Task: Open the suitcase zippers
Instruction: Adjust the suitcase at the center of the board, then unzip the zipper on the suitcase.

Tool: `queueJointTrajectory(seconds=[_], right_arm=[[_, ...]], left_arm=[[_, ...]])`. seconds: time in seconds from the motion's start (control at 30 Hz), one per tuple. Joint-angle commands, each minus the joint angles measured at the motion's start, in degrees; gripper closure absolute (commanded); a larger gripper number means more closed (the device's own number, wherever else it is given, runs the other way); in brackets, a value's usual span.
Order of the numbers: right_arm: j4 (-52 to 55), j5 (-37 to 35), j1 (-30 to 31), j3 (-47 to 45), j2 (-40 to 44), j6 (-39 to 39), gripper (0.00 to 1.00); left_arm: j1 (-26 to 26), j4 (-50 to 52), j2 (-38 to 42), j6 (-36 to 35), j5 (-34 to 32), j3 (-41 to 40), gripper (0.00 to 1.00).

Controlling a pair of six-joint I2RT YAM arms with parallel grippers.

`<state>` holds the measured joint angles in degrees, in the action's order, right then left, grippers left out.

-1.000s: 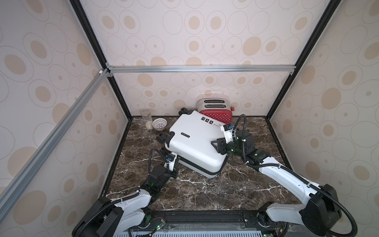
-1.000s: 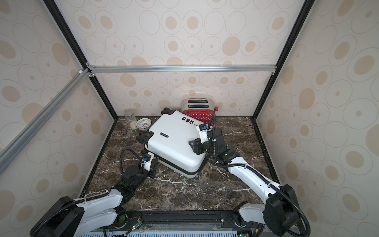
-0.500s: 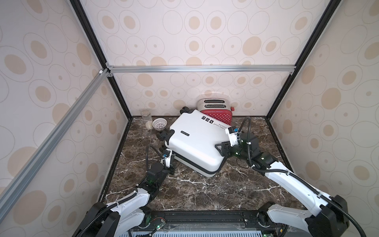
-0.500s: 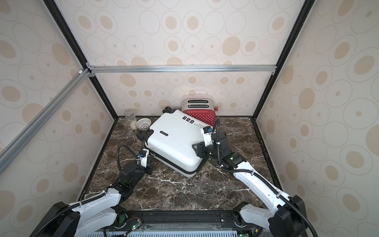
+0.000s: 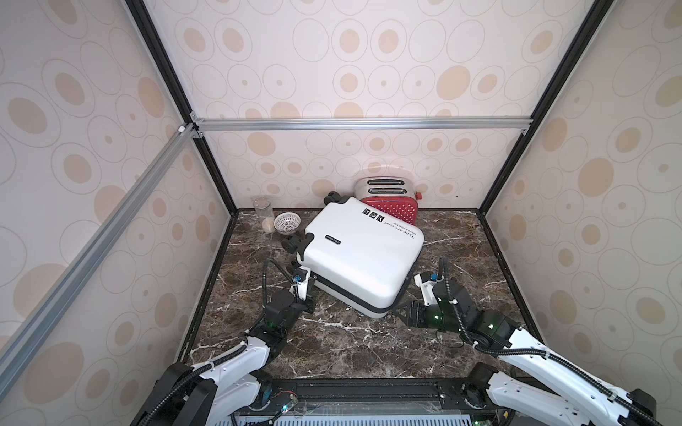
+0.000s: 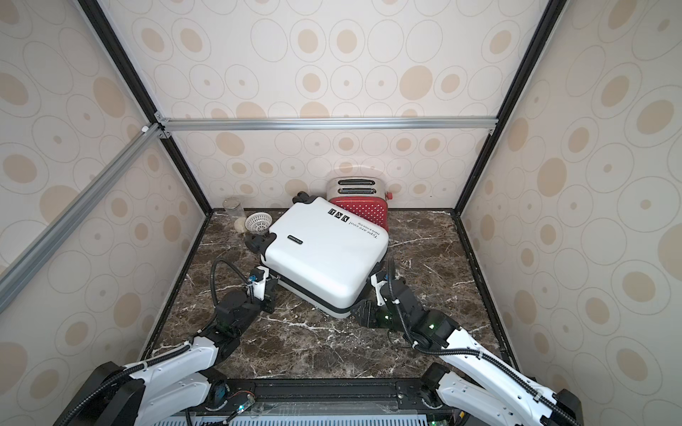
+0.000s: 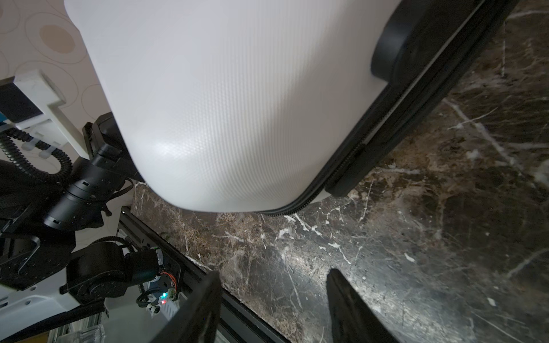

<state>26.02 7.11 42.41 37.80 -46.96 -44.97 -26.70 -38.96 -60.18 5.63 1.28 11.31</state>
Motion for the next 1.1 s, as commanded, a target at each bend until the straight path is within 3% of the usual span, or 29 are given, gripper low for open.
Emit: queueJointTrajectory(seconds=[0.0, 0.27, 0.6, 0.9, 1.07], right_arm=[[0.5, -5.1, 0.4, 1.9, 0.0, -2.2, 0.40], [3.2, -5.3, 0.3, 10.6, -4.5, 6.7, 0.41], [-2.1, -4.5, 0.3, 12.9, -5.8, 10.0, 0.42], [-9.6, -6.6, -1.3, 22.3, -20.4, 17.8, 0.46], [-8.4, -6.4, -3.4, 24.6, -27.9, 19.3, 0.47]], left_arm=[[-2.5, -3.3, -0.4, -0.8, 4.7, 2.7, 1.00], [-12.4, -4.4, -1.5, -1.0, 3.5, 5.0, 1.00], [-23.8, -16.5, -17.1, 0.8, 5.1, 12.9, 1.00], [-25.0, -9.2, -5.1, -1.4, -4.9, 4.7, 1.00], [-24.9, -7.1, -3.6, -2.2, -7.7, 2.9, 1.00]])
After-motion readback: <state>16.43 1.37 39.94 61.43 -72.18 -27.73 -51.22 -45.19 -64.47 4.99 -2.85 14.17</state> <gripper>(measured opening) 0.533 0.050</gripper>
